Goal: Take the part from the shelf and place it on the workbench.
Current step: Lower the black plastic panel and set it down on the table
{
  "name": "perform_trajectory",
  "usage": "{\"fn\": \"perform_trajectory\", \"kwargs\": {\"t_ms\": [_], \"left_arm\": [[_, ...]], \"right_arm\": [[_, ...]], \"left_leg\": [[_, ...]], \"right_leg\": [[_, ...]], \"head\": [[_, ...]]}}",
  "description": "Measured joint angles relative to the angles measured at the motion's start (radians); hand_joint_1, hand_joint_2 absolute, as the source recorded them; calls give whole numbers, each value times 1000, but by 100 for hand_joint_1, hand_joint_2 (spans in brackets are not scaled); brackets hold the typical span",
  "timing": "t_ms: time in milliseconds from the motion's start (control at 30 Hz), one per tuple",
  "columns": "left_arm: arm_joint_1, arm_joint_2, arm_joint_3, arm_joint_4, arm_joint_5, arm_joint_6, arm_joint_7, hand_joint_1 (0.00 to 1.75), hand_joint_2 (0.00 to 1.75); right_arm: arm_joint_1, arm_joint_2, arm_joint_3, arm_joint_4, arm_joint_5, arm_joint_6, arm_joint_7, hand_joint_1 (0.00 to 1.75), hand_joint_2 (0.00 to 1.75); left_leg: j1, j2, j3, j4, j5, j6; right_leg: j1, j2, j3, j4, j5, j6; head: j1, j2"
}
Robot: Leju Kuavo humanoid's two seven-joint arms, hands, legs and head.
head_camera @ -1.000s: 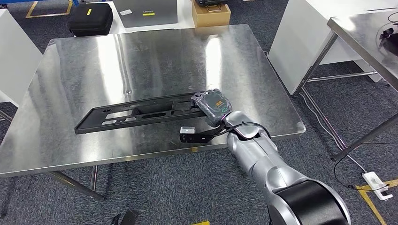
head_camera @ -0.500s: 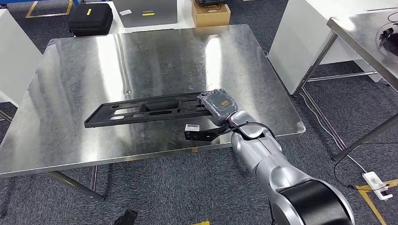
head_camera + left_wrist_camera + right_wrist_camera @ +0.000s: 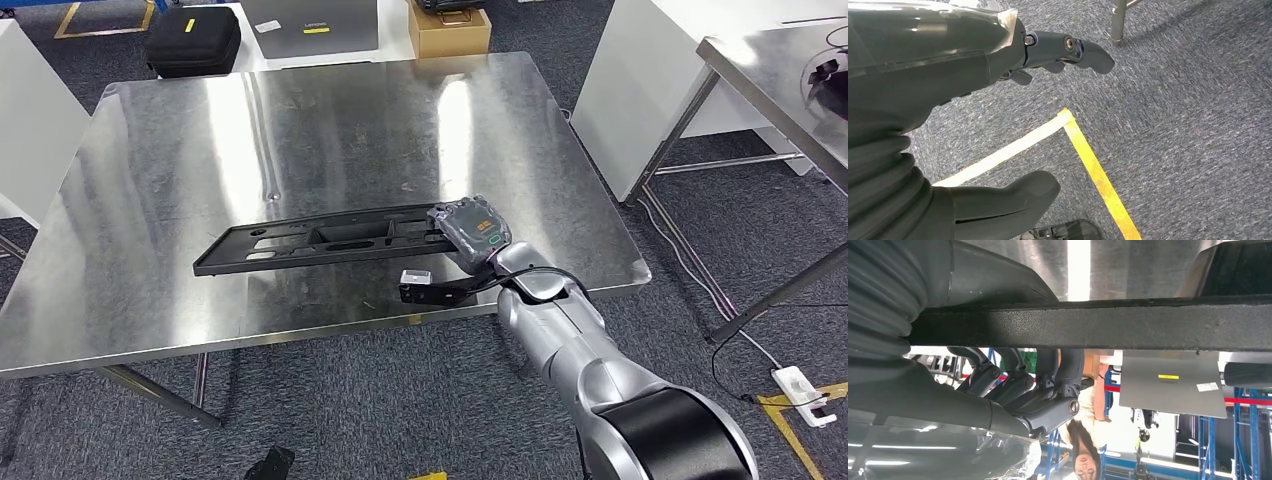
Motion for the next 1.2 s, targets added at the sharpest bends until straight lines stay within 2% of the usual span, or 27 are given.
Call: {"fn": "perform_trajectory", "kwargs": {"t_ms": [233, 367, 433, 467, 500, 567, 600, 633, 667, 700, 733, 767, 800, 900, 967, 1000, 1067, 1100, 1133, 1167, 1200], "left_arm": [[0, 1, 0, 0, 0, -2, 0, 0, 175], [-2, 2, 0, 0, -1, -8, 0, 0, 175], [-3, 1, 0, 0, -1, -8, 0, 0, 175], [-5, 1, 0, 0, -1, -8, 0, 0, 175], [-5, 0, 0, 0, -2, -9, 0, 0, 175], [-6, 0, 0, 0, -2, -9, 0, 0, 175], [-5, 0, 1, 0, -2, -9, 0, 0, 175], [-5, 0, 1, 0, -2, -9, 0, 0, 175], [-4, -1, 1, 0, -3, -9, 0, 0, 175], [-4, -1, 2, 0, -3, -9, 0, 0, 175], [-5, -1, 2, 0, -4, -9, 0, 0, 175], [-5, -1, 3, 0, -5, -9, 0, 0, 175], [-5, -1, 3, 0, -5, -9, 0, 0, 175], [-5, -1, 4, 0, -6, -9, -1, 0, 175], [-7, 0, 4, -1, -7, -8, -2, 0, 175], [-7, 0, 4, -1, -7, -8, -3, 0, 175], [-6, 0, 4, -1, -8, -8, -3, 0, 175], [-5, 0, 4, -1, -8, -8, -3, 0, 175], [-4, 0, 5, -1, -8, -9, -3, 0, 175], [-3, 0, 5, -1, -8, -10, -4, 0, 175], [-3, 1, 6, -1, -8, -11, -5, 0, 175]], "right_arm": [[1, -3, 0, 0, 0, 0, 2, 175, 175], [2, -3, 0, 0, 0, 1, 2, 175, 175], [2, -4, 0, -1, 0, 1, 2, 175, 175], [1, -5, 1, -1, 0, 1, 2, 175, 175], [2, -6, 1, -1, 0, 1, 2, 175, 175], [6, -9, 1, 0, 0, 1, 3, 175, 175], [10, -11, 1, 0, 0, 1, 3, 175, 175], [13, -14, 1, 1, 0, 1, 4, 175, 175], [14, -15, 2, 1, 0, 1, 4, 175, 175], [15, -16, 2, 1, 0, 1, 4, 175, 175], [15, -17, 2, 1, 0, 1, 4, 175, 175], [15, -17, 3, 1, 0, 1, 4, 175, 175], [15, -18, 3, 2, 0, 1, 5, 175, 175], [14, -22, 3, 2, 0, 1, 5, 175, 175], [12, -22, 4, 1, 0, 1, 5, 175, 175], [12, -22, 4, 1, 0, 1, 5, 175, 175], [13, -21, 5, 2, 0, 1, 5, 175, 175], [15, -21, 5, 2, 0, 1, 5, 175, 175], [17, -21, 5, 2, 0, 1, 5, 175, 175], [19, -21, 6, 2, 1, 1, 5, 175, 175], [20, -21, 7, 2, 2, 1, 5, 175, 175]], "left_leg": [[-5, 0, 0, 2, -3, 3], [-7, 0, 1, 1, -6, 12], [-1, 2, 11, -10, -4, 21], [2, 3, 17, -16, -3, 26], [4, 4, 21, -19, -4, 30], [4, 4, 25, -20, -10, 33], [4, 3, 27, -19, -13, 32], [4, 2, 31, -19, -16, 30], [4, 0, 37, -18, -21, 26], [5, 0, 44, -16, -27, 22], [3, -1, 49, -14, -35, 16], [1, 0, 53, -11, -42, 10], [0, 0, 54, -9, -47, 5], [4, 2, 54, -4, -60, -12], [9, 3, 35, 39, -86, -24], [12, 4, 7, 93, -109, -30], [16, 5, -76, 230, -153, -39], [18, 5, -115, 281, -157, -41], [20, 5, -136, 293, -138, -42], [21, 6, -138, 265, -99, -41], [21, 6, -121, 203, -45, -37]], "right_leg": [[-9, 0, 0, -1, 0, 1], [-12, 0, 2, -3, -1, 8], [-10, -1, -8, 21, -13, 11], [-9, -1, -27, 60, -29, 8], [-9, -2, -61, 123, -51, 4], [-10, -2, -149, 264, -91, -2], [-9, -2, -181, 305, -94, 1], [-9, -2, -191, 304, -79, 7], [-10, -2, -180, 260, -48, 15], [-10, -4, -152, 187, -8, 23], [-10, -6, -120, 114, 26, 26], [-10, -7, -95, 58, 50, 24], [-9, -8, -81, 27, 61, 17], [-7, -5, -72, 18, 55, -10], [-13, -2, -61, 15, 48, -25], [-15, -1, -54, 14, 43, -33], [-13, 0, -42, 14, 31, -43], [-12, 1, -34, 14, 24, -45], [-11, 2, -25, 14, 17, -45], [-10, 3, -13, 14, 8, -44], [-10, 5, 0, 14, -1, -42]], "head": [[0, 0], [0, 0], [0, 0], [2, 0], [3, 0], [5, 0], [6, 0], [6, 0], [7, 0], [7, 0], [8, 0], [9, 0], [9, 0], [7, 0], [2, 0], [0, 0], [-4, 0], [-4, 0], [-5, 0], [-5, 0], [-5, 0]]}}
